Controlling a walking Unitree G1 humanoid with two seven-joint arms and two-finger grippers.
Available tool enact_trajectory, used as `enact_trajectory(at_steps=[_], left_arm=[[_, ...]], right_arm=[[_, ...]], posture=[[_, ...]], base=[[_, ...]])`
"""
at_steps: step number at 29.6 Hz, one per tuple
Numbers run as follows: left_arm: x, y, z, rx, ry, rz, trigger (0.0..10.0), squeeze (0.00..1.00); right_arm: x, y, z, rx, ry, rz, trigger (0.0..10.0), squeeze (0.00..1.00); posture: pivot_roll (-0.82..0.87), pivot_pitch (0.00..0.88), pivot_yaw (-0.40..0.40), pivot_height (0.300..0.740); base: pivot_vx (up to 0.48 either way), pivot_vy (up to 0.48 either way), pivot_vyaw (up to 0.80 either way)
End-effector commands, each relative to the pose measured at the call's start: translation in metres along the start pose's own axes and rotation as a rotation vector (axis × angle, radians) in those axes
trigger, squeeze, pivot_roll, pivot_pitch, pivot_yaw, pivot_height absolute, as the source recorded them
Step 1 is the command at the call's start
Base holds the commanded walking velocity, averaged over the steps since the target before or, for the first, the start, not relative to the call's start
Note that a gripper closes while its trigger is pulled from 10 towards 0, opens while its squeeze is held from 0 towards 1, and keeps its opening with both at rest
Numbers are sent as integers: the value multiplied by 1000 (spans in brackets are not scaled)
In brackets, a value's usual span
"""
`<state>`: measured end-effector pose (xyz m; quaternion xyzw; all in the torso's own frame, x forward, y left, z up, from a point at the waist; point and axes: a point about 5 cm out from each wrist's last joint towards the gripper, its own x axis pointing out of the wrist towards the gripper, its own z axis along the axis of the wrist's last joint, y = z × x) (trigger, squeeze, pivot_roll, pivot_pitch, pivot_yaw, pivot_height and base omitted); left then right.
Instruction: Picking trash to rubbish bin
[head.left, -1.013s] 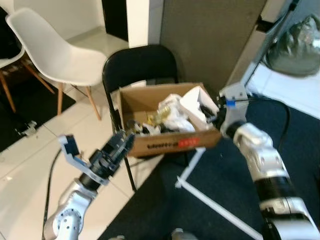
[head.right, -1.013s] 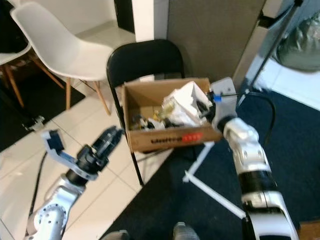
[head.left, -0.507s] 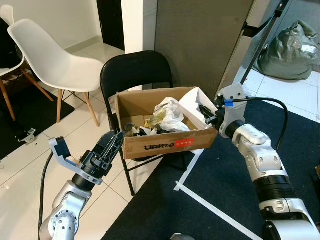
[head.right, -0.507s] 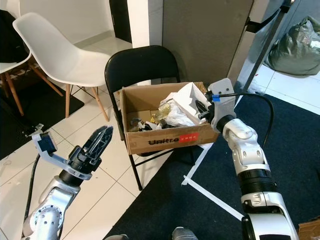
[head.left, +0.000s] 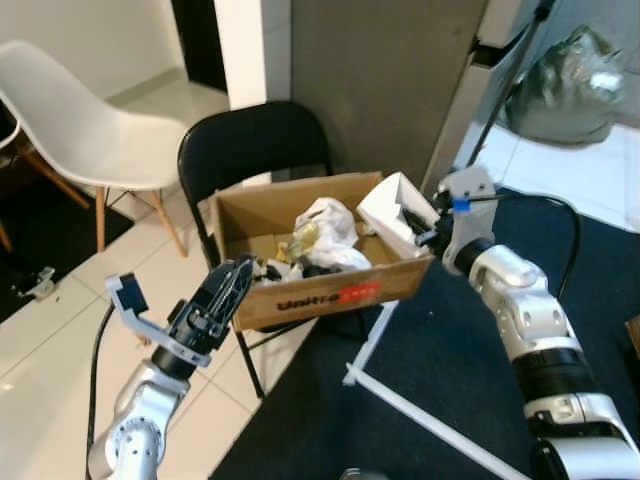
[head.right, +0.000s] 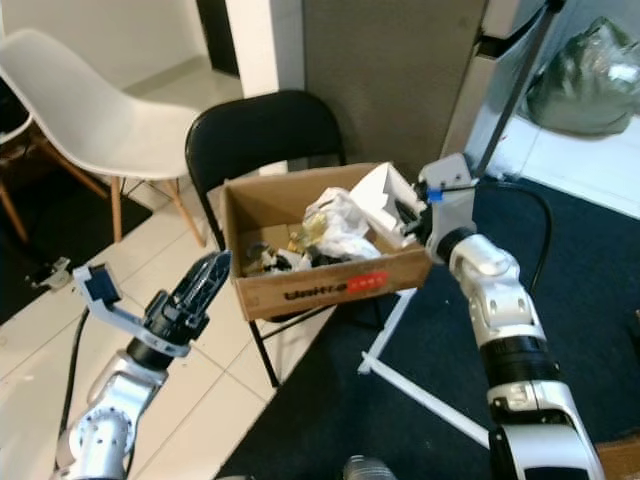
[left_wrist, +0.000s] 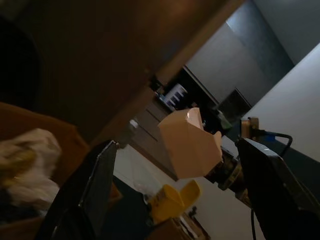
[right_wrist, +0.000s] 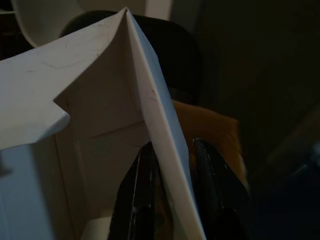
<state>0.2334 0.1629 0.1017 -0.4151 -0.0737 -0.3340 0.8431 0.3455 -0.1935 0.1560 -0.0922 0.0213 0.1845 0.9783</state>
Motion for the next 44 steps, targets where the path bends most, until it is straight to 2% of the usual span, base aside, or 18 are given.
enact_trajectory(at_steps=[1, 13, 26, 27, 28, 37, 44], left_arm=[[1, -1, 0, -1, 0, 1, 10000, 0], [2, -3, -1, -3, 2, -9, 10000, 0], [2, -2, -3, -7, 8, 2, 10000, 0], [2, -1, -4, -22, 12, 18, 10000, 0], [2, 2, -7, -71, 20, 56, 10000, 0], [1, 9, -11, -163, 52, 118, 10000, 0], [-2, 8, -13, -188, 57, 134, 10000, 0]], right_arm=[[1, 2, 0, -6, -3, 13, 10000, 0], [1, 7, 0, -13, -3, 37, 10000, 0], [-1, 19, -5, -60, 36, 143, 10000, 0], [-1, 19, -6, -64, 42, 150, 10000, 0], [-2, 19, -7, -68, 52, 151, 10000, 0], [-2, 17, -7, -74, 57, 146, 10000, 0], [-2, 14, -6, -82, 61, 135, 10000, 0]], posture=[[16, 0, -25, 740], [15, 0, -27, 740], [16, 0, -28, 740], [16, 0, -28, 740], [16, 0, -28, 740], [17, 0, -30, 740], [21, 0, -30, 740]], base=[[322, 0, 0], [322, 0, 0], [317, 0, 0], [0, 0, 0], [0, 0, 0], [0, 0, 0], [0, 0, 0]])
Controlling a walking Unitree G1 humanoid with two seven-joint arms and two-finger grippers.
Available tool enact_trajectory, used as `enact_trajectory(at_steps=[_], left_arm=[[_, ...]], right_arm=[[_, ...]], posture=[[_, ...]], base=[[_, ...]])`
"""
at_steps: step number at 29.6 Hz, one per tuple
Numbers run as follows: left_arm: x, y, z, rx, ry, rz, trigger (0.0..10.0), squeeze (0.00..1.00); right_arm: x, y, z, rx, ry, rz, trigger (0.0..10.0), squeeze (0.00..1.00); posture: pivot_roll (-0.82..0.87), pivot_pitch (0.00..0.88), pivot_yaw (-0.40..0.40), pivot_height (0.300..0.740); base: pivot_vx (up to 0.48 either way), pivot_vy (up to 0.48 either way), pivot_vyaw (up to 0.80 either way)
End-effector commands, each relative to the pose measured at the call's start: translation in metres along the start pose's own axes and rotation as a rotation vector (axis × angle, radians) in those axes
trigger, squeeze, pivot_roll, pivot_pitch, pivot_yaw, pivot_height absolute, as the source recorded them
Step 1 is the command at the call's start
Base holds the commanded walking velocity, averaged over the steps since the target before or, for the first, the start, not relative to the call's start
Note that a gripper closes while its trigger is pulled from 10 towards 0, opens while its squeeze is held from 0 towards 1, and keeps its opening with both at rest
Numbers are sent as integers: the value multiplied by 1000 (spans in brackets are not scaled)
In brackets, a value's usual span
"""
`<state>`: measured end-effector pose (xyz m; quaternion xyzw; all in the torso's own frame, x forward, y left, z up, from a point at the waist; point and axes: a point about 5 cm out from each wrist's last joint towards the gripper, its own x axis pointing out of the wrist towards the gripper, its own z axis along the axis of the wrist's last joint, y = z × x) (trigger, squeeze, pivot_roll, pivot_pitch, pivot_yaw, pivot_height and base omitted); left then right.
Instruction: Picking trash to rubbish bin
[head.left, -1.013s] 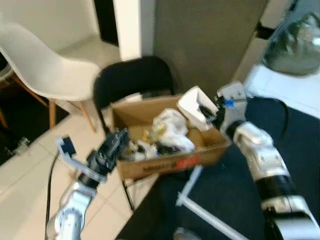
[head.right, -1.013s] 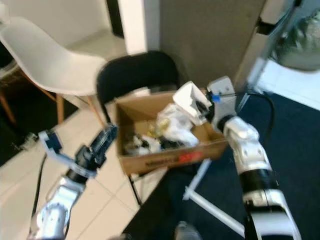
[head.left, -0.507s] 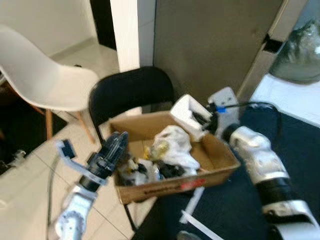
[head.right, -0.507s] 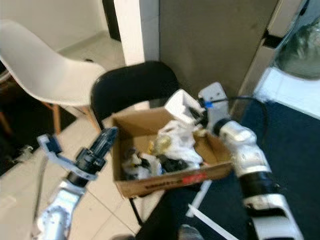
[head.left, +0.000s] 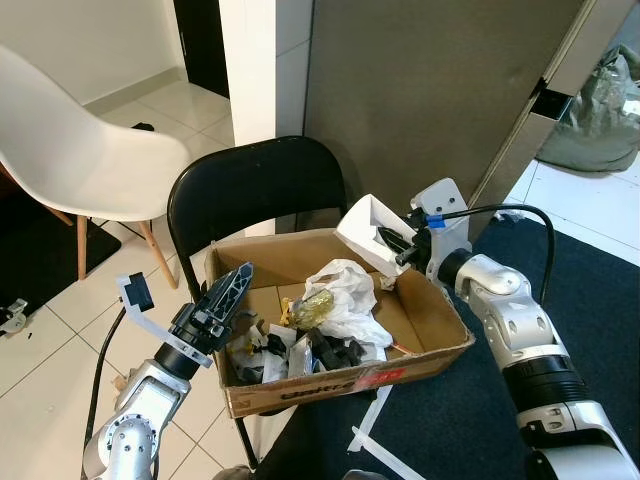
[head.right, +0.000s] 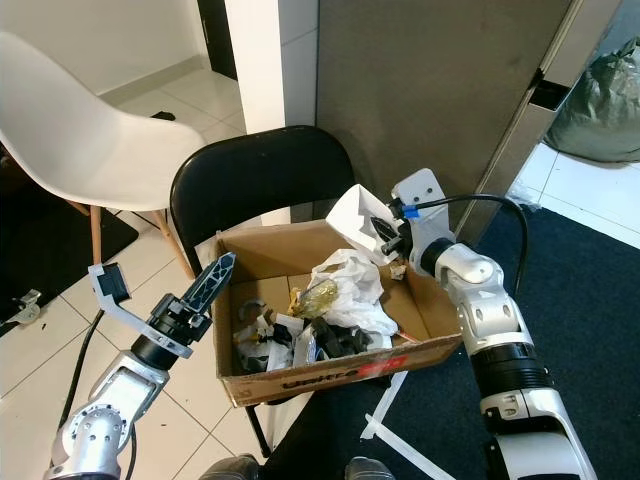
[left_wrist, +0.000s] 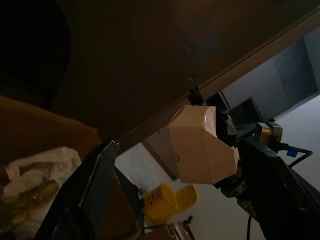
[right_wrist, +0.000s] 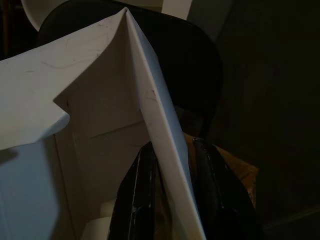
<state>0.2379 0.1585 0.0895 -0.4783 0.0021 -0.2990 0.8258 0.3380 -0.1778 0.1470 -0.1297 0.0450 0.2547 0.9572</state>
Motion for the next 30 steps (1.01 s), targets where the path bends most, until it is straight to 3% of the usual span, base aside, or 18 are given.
enact_trajectory(at_steps=[1, 21, 22, 24, 25, 26, 27, 30], left_arm=[[-3, 0, -3, -25, 6, 18, 10000, 0], [-7, 5, -7, -45, 41, 59, 10000, 0], [-7, 5, -8, -44, 42, 59, 10000, 0], [-7, 5, -8, -42, 42, 58, 10000, 0], [-7, 5, -8, -42, 42, 58, 10000, 0], [-7, 5, -8, -42, 42, 58, 10000, 0], [-7, 5, -8, -42, 42, 58, 10000, 0], [-8, 6, -7, -37, 44, 59, 10000, 0]], right_arm=[[-2, -4, 0, -9, 14, -14, 10000, 0], [7, 5, 14, -12, -63, 26, 10000, 24], [7, 5, 14, -14, -67, 25, 10000, 361], [7, 5, 15, -17, -72, 25, 10000, 361], [7, 5, 15, -18, -73, 24, 10000, 682], [7, 5, 15, -18, -73, 24, 10000, 682], [7, 5, 16, -18, -74, 23, 10000, 1000], [8, 5, 17, -19, -80, 15, 10000, 1000]], posture=[[21, 0, -30, 740], [24, 0, -23, 740], [24, 0, -23, 740], [24, 0, -23, 740], [24, 0, -23, 740], [24, 0, -23, 740], [24, 0, -23, 740], [24, 0, -23, 740]], base=[[0, 0, 0], [0, 0, 0], [0, 0, 0], [0, 0, 0], [0, 0, 0], [0, 0, 0], [0, 0, 0], [0, 0, 0]])
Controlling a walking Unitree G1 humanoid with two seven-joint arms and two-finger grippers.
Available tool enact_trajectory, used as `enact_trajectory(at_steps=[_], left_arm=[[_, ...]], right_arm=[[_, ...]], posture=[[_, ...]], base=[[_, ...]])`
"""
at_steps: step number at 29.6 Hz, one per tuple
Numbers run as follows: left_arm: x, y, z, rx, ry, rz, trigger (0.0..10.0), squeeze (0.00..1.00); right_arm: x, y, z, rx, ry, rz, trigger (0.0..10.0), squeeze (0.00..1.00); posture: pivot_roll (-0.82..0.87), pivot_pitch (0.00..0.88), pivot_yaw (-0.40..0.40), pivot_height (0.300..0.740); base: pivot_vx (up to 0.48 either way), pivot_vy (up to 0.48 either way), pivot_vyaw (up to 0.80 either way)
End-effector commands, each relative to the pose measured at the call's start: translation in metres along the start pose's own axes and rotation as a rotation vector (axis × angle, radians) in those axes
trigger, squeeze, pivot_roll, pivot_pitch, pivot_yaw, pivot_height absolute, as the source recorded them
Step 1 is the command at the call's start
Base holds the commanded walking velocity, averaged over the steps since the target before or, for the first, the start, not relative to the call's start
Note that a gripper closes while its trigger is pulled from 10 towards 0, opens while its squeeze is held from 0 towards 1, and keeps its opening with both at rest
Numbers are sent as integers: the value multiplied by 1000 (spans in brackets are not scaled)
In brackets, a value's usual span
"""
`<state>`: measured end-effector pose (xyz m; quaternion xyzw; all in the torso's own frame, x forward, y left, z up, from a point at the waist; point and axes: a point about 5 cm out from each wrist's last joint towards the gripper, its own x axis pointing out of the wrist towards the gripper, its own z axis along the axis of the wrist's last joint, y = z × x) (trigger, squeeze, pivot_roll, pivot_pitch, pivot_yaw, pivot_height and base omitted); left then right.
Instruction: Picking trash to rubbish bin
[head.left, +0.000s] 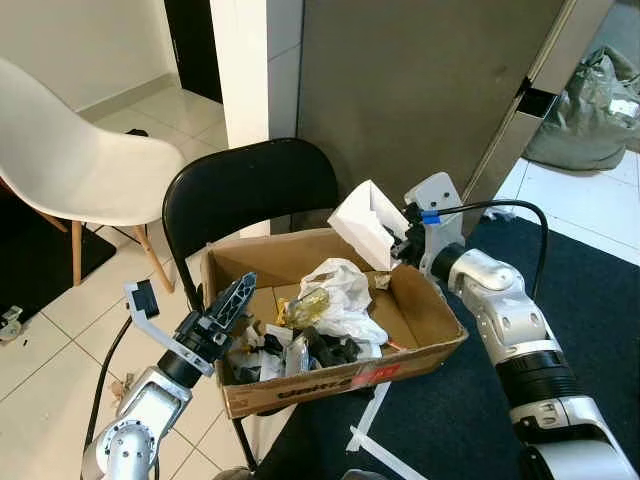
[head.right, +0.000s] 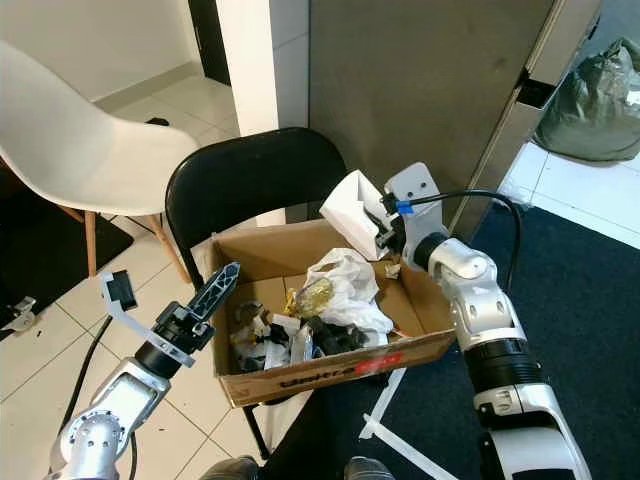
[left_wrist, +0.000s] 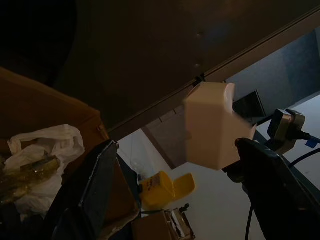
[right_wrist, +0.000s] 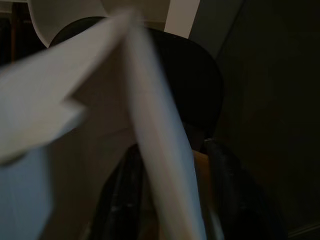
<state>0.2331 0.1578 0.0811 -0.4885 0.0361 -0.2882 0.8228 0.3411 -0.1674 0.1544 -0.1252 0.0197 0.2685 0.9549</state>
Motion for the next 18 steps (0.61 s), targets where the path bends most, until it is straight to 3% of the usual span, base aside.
enact_trajectory(at_steps=[1, 16, 18], left_arm=[[-2, 2, -1, 3, 4, 10, 10000, 0], [-3, 5, -1, 6, 8, 6, 10000, 0], [-3, 5, -1, 7, 9, 6, 10000, 0]], right_arm=[[2, -1, 7, -13, -25, -6, 10000, 1000], [3, 3, 9, 6, -53, 1, 10000, 1000], [2, 7, 8, 2, -40, 49, 10000, 1000]], posture=[[24, 0, -23, 740], [23, 0, -27, 740], [23, 0, -27, 740]], base=[[0, 0, 0], [0, 0, 0], [0, 0, 0]])
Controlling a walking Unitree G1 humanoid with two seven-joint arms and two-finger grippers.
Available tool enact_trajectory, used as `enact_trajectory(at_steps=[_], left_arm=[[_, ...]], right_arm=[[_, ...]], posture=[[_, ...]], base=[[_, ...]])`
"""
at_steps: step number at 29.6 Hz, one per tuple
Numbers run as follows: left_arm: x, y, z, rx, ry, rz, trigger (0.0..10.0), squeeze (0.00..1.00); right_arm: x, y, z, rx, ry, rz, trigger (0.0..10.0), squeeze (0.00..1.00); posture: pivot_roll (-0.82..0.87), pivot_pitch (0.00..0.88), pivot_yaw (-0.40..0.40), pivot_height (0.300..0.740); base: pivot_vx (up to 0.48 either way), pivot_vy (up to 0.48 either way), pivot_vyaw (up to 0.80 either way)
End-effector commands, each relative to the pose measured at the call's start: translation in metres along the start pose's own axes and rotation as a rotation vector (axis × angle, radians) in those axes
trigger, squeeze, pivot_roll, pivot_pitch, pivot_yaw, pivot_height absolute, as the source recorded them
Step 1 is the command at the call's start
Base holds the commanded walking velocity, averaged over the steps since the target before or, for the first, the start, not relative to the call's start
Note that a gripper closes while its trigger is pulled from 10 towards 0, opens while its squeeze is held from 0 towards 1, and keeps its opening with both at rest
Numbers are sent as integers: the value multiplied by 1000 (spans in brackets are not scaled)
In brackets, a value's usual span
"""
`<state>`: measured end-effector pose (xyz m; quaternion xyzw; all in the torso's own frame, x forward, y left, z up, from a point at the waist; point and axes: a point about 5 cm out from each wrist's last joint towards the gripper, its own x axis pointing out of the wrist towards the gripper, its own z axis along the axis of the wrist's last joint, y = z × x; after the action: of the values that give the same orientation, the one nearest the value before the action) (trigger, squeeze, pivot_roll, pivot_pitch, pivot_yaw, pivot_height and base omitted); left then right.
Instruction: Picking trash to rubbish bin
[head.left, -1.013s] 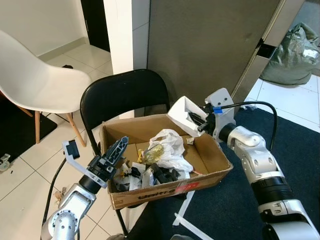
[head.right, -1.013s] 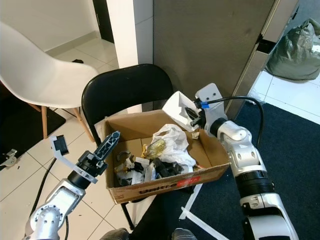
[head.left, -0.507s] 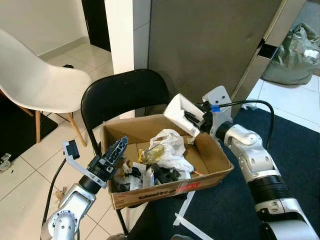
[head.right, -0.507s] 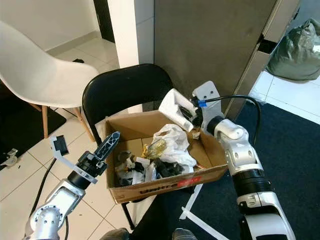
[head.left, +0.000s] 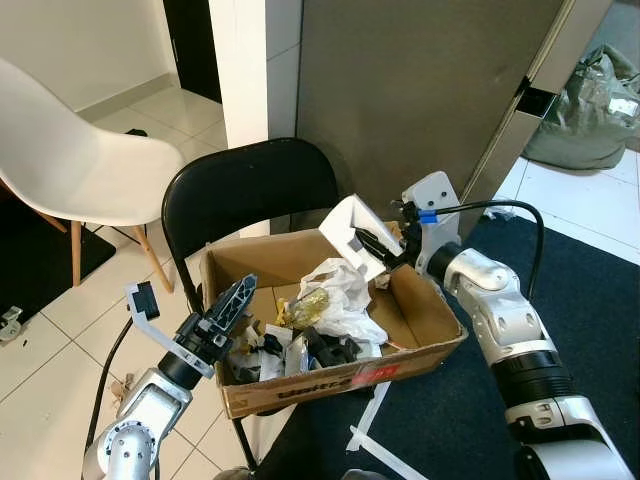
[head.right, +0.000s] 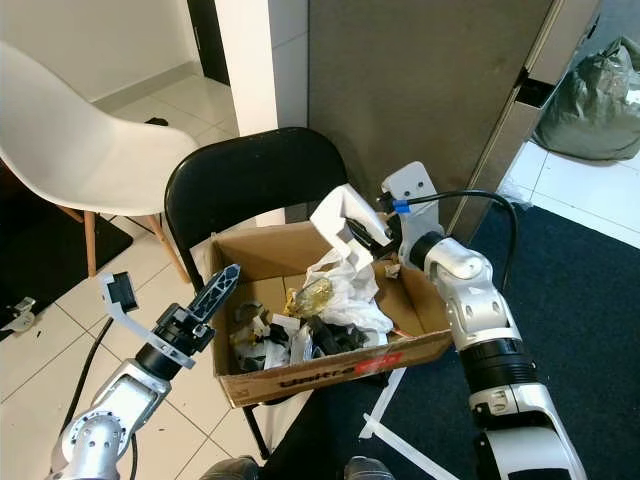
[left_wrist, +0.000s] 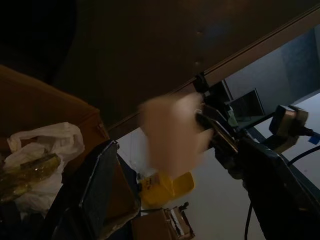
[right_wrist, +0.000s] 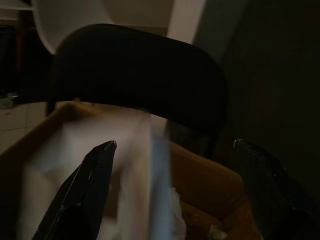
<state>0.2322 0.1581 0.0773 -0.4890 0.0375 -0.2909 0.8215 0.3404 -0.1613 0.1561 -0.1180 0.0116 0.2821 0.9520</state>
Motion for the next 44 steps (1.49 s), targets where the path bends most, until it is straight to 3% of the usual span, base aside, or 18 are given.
enact_trajectory(at_steps=[1, 4, 5, 7, 18, 21, 24, 25, 27, 30, 31, 37, 44], left_arm=[[-1, 3, 1, 11, 5, 8, 10000, 0], [-1, 3, 1, 12, 6, 6, 10000, 0], [-1, 3, 0, 13, 8, 4, 10000, 0], [-1, 4, 0, 13, 10, 1, 10000, 0], [-1, 5, 1, 44, 13, -1, 10000, 0], [2, 6, 3, 117, 8, 9, 10000, 0], [7, 5, 11, 259, -13, 20, 10000, 0], [7, 5, 11, 259, -13, 20, 10000, 0], [12, 2, 15, 358, -19, 26, 10000, 0], [16, -1, 17, 414, -19, 27, 10000, 0], [21, -4, 16, 473, -19, 24, 10000, 0], [35, -13, 17, 637, -58, 38, 10000, 0], [46, -25, 21, 698, -72, 37, 10000, 0]], right_arm=[[-2, 7, 3, -25, 9, 93, 10000, 1000], [-6, 16, 2, -26, 32, 182, 10000, 1000], [-6, 18, 4, -19, 27, 192, 10000, 612], [-4, 20, 8, -1, 18, 182, 10000, 0], [-6, 10, 9, 87, -22, 133, 10000, 0], [-9, 14, 13, 153, -88, 165, 10000, 0], [-11, 23, 21, 238, -204, 206, 10000, 0], [-11, 23, 21, 238, -204, 206, 10000, 0], [-11, 29, 25, 290, -276, 204, 10000, 0], [-10, 33, 27, 320, -312, 202, 10000, 0], [-10, 38, 27, 343, -333, 201, 10000, 0], [-12, 34, 15, 341, -316, 125, 10000, 0], [-16, 29, 5, 345, -291, 69, 10000, 0]], posture=[[23, 0, -27, 740], [22, 0, -27, 740], [22, 0, -27, 740], [22, 0, -27, 740], [23, 0, -30, 740], [19, 0, -30, 740], [19, 0, -30, 740], [19, 0, -30, 740], [20, 0, -29, 740], [21, 0, -28, 740], [20, 0, -31, 740], [9, 0, -34, 740], [7, 0, -33, 740]], base=[[0, 0, 0], [0, 0, 0], [0, 0, 0], [0, 0, 0], [0, 0, 0], [0, 0, 0], [0, 0, 0], [0, 0, 0], [0, 0, 0], [0, 0, 0], [0, 0, 0], [0, 0, 0], [0, 0, 0]])
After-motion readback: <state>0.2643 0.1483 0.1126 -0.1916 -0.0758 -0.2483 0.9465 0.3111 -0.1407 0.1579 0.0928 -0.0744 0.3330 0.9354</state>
